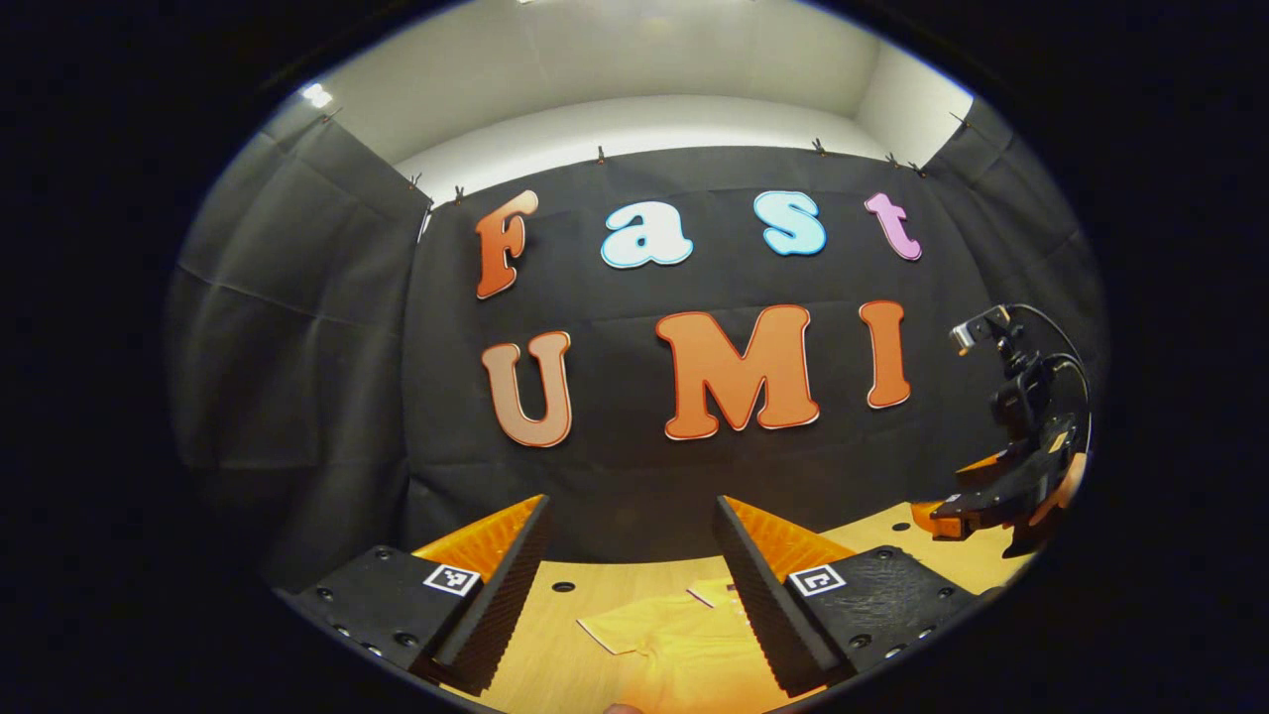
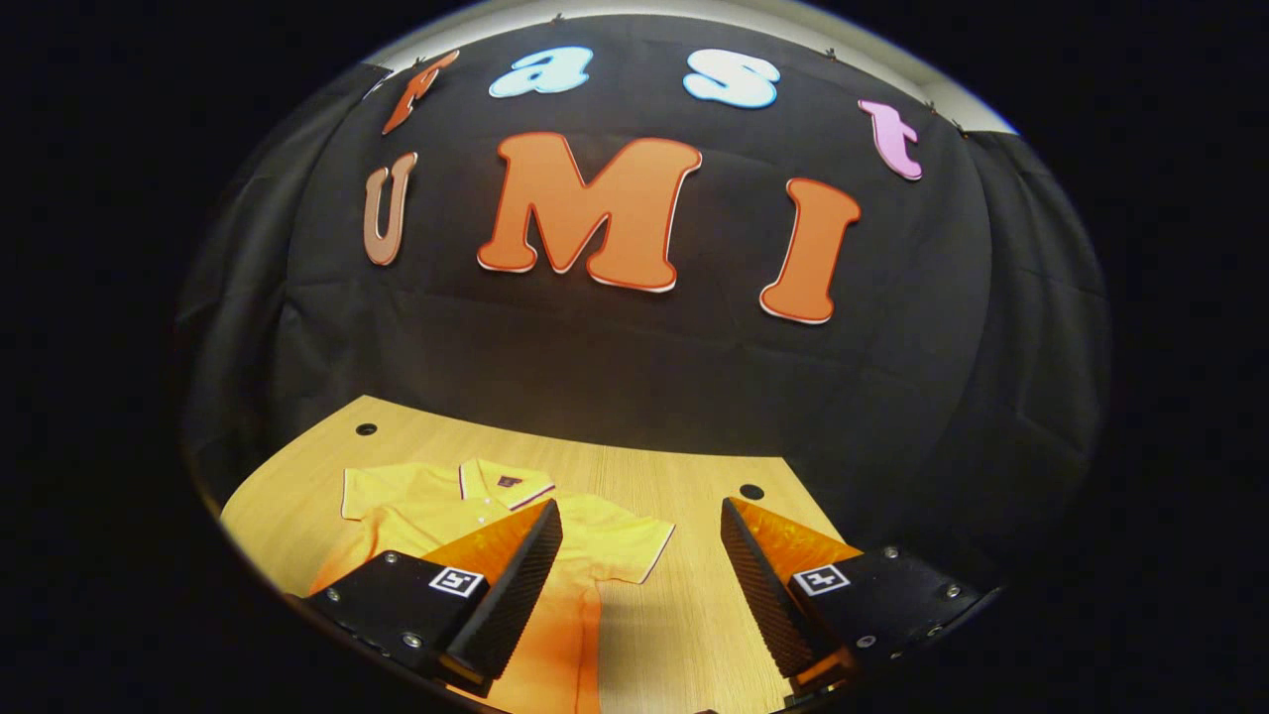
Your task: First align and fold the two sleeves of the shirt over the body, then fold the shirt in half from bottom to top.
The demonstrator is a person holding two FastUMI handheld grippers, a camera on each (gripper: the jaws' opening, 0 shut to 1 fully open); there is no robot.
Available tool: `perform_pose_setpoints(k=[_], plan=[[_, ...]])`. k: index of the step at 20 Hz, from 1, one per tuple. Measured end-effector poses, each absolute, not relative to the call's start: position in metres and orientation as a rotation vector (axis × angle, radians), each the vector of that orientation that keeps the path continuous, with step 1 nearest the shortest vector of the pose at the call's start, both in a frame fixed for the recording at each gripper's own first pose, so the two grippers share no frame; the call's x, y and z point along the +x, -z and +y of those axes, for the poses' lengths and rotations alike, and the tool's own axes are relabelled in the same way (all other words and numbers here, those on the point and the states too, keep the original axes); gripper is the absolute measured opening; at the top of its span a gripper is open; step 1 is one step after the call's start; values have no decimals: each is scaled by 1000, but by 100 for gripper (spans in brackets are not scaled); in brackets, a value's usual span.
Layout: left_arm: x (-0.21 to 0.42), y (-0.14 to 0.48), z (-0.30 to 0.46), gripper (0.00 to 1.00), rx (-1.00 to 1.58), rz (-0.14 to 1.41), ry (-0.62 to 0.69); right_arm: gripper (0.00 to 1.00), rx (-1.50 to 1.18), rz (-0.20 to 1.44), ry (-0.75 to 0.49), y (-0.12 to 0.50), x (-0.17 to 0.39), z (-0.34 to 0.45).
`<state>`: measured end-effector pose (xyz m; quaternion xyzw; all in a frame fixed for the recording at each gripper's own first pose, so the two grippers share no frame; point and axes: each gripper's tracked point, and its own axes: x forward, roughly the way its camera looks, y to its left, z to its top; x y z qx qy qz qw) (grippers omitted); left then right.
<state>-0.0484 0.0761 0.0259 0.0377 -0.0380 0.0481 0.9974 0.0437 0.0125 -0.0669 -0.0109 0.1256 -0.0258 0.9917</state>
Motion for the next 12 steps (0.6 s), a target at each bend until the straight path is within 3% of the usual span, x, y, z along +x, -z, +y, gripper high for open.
perform_pose_setpoints(k=[12], plan=[[-37,-9,78,99,119,1,-248,96,11,671,-18,194,138,-12]])
